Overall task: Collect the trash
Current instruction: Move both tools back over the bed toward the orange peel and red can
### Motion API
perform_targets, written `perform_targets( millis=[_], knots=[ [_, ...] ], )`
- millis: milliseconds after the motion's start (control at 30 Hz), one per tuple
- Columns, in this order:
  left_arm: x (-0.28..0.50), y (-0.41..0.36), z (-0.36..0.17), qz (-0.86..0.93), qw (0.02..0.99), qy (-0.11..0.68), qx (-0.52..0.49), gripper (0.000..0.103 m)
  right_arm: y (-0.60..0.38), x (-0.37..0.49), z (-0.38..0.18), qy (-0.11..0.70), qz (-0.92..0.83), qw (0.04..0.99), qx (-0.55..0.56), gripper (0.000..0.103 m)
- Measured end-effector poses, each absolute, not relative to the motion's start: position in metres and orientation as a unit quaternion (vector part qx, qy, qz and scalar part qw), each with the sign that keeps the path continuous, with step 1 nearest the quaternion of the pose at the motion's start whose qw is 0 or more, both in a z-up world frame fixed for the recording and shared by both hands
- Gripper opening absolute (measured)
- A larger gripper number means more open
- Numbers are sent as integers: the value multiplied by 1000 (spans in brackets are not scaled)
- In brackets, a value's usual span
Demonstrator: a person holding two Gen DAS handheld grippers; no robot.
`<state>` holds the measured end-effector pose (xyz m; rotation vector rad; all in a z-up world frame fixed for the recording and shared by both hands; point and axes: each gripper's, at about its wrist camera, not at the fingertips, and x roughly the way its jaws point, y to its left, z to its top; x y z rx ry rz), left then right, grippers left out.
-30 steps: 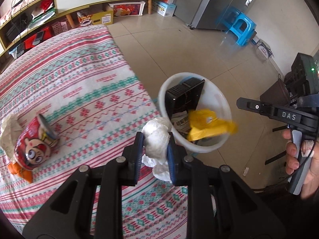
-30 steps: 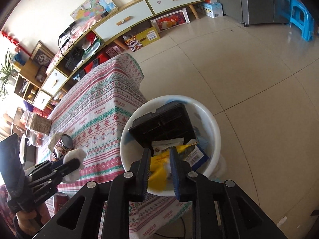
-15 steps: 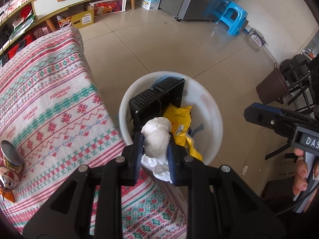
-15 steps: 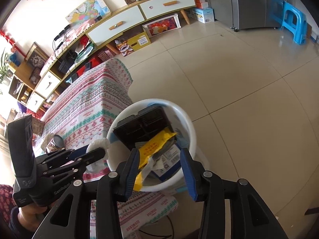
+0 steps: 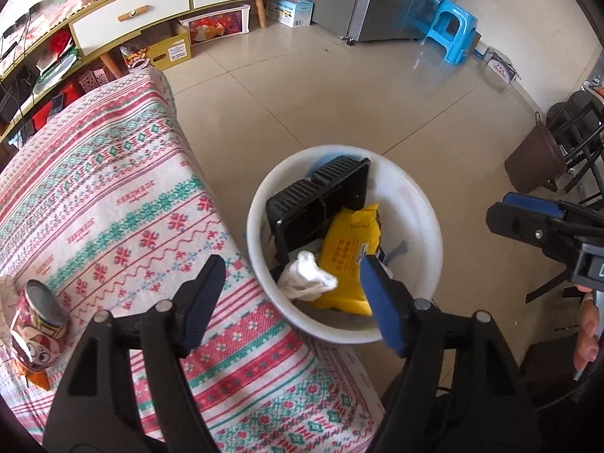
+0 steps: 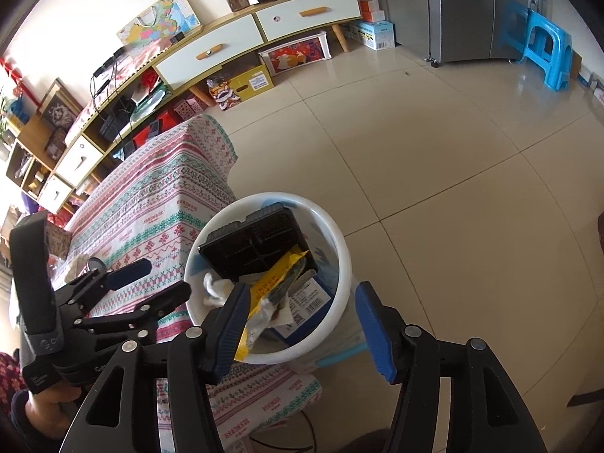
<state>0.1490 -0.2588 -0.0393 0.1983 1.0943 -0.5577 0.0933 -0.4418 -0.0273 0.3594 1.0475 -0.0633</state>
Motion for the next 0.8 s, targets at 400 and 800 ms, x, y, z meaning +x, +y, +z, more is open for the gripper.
perform_targets(
  millis=[400, 800],
  knots=[
    [140, -211, -23, -228, 823, 511, 99, 91, -410, 103, -22, 498, -26, 854, 149, 73],
    [135, -143, -8, -171, 838, 512, 86, 96, -346, 117, -18, 502, -23, 862, 60, 87]
  ],
)
